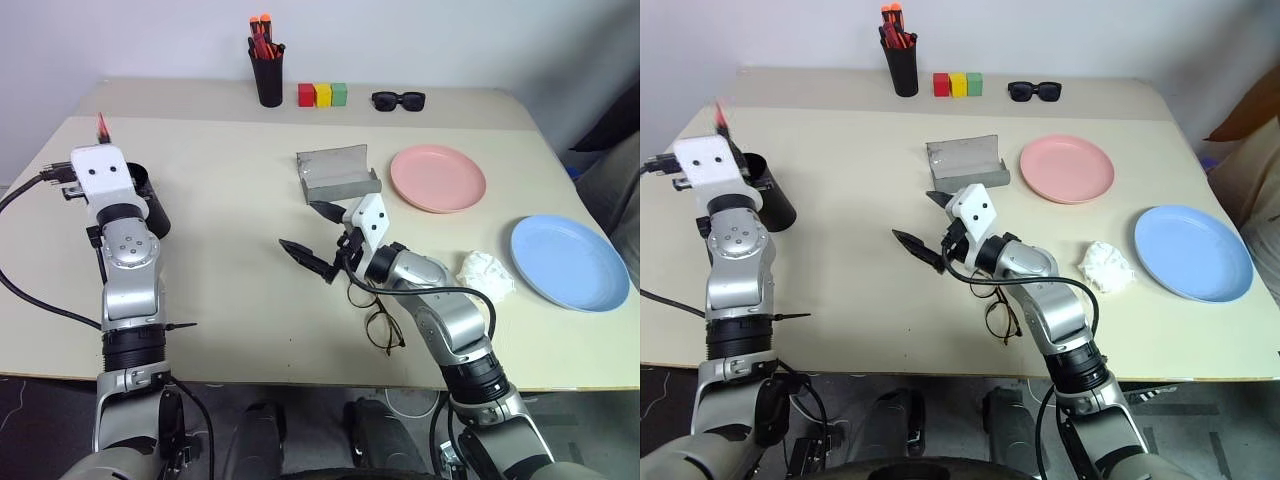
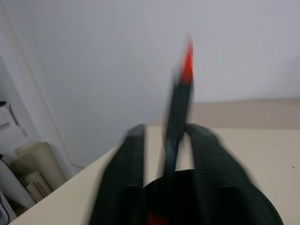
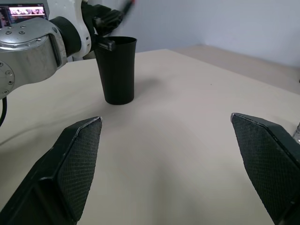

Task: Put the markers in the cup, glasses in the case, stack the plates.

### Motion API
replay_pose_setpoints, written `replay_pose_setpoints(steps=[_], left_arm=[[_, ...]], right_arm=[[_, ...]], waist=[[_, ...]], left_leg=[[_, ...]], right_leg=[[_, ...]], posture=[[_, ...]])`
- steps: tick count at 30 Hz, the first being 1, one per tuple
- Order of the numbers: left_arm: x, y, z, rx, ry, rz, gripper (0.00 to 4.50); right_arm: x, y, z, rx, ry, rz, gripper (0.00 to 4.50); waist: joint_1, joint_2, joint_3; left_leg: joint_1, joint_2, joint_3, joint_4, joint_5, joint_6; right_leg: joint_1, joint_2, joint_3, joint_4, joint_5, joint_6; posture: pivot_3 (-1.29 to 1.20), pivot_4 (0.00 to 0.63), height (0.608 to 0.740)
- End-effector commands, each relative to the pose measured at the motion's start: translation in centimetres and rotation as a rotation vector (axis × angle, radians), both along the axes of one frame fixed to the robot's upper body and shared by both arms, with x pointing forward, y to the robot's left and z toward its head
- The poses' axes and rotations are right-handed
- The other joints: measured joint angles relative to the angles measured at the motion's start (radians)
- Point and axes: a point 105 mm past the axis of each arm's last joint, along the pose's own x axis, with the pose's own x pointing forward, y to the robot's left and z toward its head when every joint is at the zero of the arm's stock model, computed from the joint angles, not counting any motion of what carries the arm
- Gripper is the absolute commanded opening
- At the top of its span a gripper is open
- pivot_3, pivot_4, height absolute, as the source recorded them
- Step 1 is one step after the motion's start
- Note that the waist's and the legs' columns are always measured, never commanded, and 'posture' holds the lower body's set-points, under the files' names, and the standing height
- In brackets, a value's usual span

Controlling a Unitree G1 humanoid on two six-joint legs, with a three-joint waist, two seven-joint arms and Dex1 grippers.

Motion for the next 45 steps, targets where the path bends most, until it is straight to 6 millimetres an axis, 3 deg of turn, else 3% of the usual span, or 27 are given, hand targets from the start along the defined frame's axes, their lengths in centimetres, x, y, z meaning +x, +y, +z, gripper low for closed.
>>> replay_pose_setpoints(steps=[1,5,8,10,12,15,17,22,25,27,34,37,43,45], left_arm=[[-0.5,0.1,1.2,0.003,-0.055,0.014,2.6],[-0.6,-0.2,1.8,-0.01,-0.085,-0.005,2.6],[-0.2,-1.9,3.3,-0.017,-0.142,-0.114,2.6],[0.8,-4.3,4.6,-0.012,-0.158,-0.271,2.6],[2.3,-8.3,4.8,-0.01,-0.089,-0.519,2.6],[4.1,-13.9,3.0,0.027,0.122,-0.822,3.47],[4.9,-16.8,1.6,0.112,0.25,-0.951,4.49],[7.1,-21.8,-2.2,0.143,0.498,-1.216,4.49],[8.2,-22.9,-4.0,0.176,0.626,-1.268,4.49],[8.5,-23.9,-4.2,0.186,0.663,-1.307,4.49],[8.7,-25.1,-5.5,0.147,0.794,-1.324,4.49],[8.4,-25.5,-5.6,0.105,0.799,-1.371,3.16],[8.0,-25.8,-6.0,0.084,0.815,-1.411,0.06],[7.8,-25.9,-6.0,0.086,0.808,-1.432,0.02]], right_arm=[[-0.3,-0.1,1.4,0.027,-0.049,0.006,4.5],[-0.4,-0.3,1.4,0.024,-0.052,0.007,4.5],[-0.1,-0.9,1.8,0.015,-0.064,-0.01,4.5],[0.4,-2.0,2.2,-0.003,-0.074,-0.048,4.5],[1.1,-3.9,2.4,-0.048,-0.091,-0.11,4.5],[1.7,-7.1,2.5,-0.126,-0.105,-0.201,4.5],[1.6,-9.0,2.5,-0.172,-0.111,-0.245,4.5],[0.9,-12.9,1.7,-0.262,-0.091,-0.348,4.5],[0.0,-14.4,1.1,-0.29,-0.073,-0.392,4.5],[-0.6,-15.0,0.8,-0.294,-0.06,-0.416,4.5],[-2.8,-15.4,0.1,-0.301,-0.043,-0.47,4.5],[-3.4,-15.7,-0.1,-0.306,-0.031,-0.491,4.5],[-3.8,-16.3,-0.4,-0.313,-0.017,-0.517,4.5],[-3.8,-16.4,-0.5,-0.314,-0.014,-0.519,4.5]], waist=[[0.0,0.0,0.0],[0.0,0.0,0.0],[0.001,0.0,0.0],[0.005,0.0,0.0],[0.011,0.0,0.0],[0.014,0.0,0.0],[0.016,0.0,0.0],[0.0,0.0,0.0],[-0.006,0.0,0.0],[-0.007,0.0,0.001],[-0.001,0.0,0.001],[0.001,0.0,0.001],[0.001,0.0,0.001],[0.001,0.0,0.001]], left_leg=[[0.0,0.0,0.0,0.0,0.0,0.0],[0.0,0.0,0.0,0.0,0.0,0.0],[0.0,0.0,0.0,0.0,0.0,0.0],[0.0,0.0,0.0,0.0,0.0,0.0],[-0.001,0.0,0.0,0.001,0.0,0.0],[-0.001,-0.001,0.0,0.001,0.0,0.0],[0.0,-0.001,0.0,0.001,0.0,0.0],[0.0,-0.001,-0.001,-0.001,0.0,0.0],[0.0,-0.001,0.0,-0.001,0.0,0.001],[0.0,-0.001,0.0,-0.001,0.0,0.001],[-0.001,-0.001,-0.001,-0.001,-0.001,0.001],[-0.001,-0.001,-0.001,-0.001,-0.001,0.001],[-0.001,-0.001,-0.001,-0.001,-0.001,0.001],[-0.001,-0.001,-0.001,-0.001,-0.001,0.001]], right_leg=[[0.0,0.0,0.0,0.0,0.0,0.0],[0.0,0.0,0.0,0.0,0.0,0.0],[0.0,0.0,0.0,0.0,0.0,0.0],[0.0,0.0,0.0,0.0,0.0,0.0],[0.0,0.0,0.0,0.0,0.0,0.0],[0.001,0.0,0.0,-0.001,0.0,0.0],[0.001,0.0,0.0,-0.001,0.0,0.0],[0.0,0.001,0.0,-0.002,0.0,0.0],[0.0,0.001,0.001,-0.002,0.0,0.0],[0.0,0.001,0.001,-0.002,-0.001,0.0],[0.0,0.001,0.001,-0.003,-0.001,0.0],[0.0,0.001,0.001,-0.003,-0.001,0.0],[0.0,0.001,0.001,-0.003,-0.001,0.0],[0.0,0.001,0.001,-0.003,-0.001,0.0]], posture=[[0.0,0.15,0.725],[0.0,0.15,0.725],[0.0,0.15,0.725],[0.0,0.15,0.725],[0.0,0.15,0.725],[0.0,0.15,0.725],[0.0,0.15,0.725],[0.0,0.15,0.725],[0.0,0.15,0.725],[0.0,0.15,0.725],[0.0,0.15,0.725],[0.0,0.15,0.725],[0.0,0.15,0.725],[0.0,0.15,0.725]])
